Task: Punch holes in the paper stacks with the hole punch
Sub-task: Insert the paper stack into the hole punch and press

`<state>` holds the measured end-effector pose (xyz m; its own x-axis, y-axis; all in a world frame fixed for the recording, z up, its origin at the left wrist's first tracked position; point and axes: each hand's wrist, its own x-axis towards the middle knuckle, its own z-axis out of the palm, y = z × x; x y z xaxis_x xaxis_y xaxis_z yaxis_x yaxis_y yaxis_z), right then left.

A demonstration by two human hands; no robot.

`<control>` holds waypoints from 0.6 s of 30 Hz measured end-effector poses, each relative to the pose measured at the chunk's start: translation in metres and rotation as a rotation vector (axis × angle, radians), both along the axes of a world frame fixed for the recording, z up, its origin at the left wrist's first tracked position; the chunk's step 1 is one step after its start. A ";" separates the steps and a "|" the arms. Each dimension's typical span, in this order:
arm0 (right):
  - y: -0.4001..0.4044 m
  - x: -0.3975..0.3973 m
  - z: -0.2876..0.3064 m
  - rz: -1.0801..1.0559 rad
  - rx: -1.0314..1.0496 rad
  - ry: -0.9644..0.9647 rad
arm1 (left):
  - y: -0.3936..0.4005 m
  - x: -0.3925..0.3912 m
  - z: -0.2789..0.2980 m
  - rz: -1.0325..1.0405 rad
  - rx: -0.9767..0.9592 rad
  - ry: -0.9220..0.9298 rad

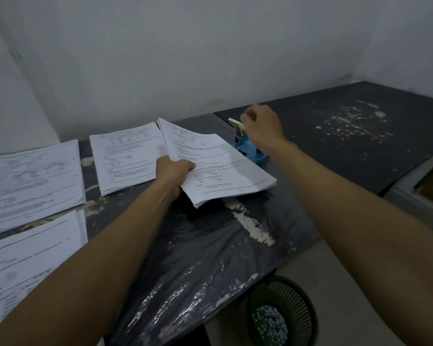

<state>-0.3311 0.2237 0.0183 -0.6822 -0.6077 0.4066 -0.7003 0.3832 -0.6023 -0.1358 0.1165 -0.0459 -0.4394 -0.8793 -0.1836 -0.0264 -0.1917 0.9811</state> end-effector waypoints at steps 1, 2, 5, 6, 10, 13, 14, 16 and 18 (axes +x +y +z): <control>-0.004 -0.004 -0.002 0.053 0.043 -0.051 | 0.001 -0.004 -0.003 0.010 0.011 0.009; -0.006 -0.007 -0.004 0.091 0.086 -0.108 | 0.002 -0.008 -0.005 0.019 0.018 0.018; -0.012 -0.013 -0.006 0.111 0.252 -0.197 | 0.005 -0.019 -0.010 0.034 0.029 0.034; -0.014 -0.014 -0.005 0.109 0.301 -0.205 | 0.007 -0.022 -0.011 0.040 0.029 0.037; -0.015 -0.017 0.000 0.127 0.289 -0.309 | 0.012 -0.032 -0.015 0.063 0.007 0.038; -0.014 -0.017 0.000 0.161 0.325 -0.264 | 0.017 -0.034 -0.015 0.079 -0.021 0.019; -0.013 -0.016 -0.001 0.166 0.330 -0.247 | 0.017 -0.034 -0.014 0.085 -0.031 0.008; -0.013 -0.017 -0.003 0.156 0.350 -0.237 | 0.014 -0.031 -0.012 0.092 -0.057 -0.013; -0.013 -0.017 -0.003 0.146 0.360 -0.209 | 0.010 -0.027 -0.008 0.096 -0.088 -0.046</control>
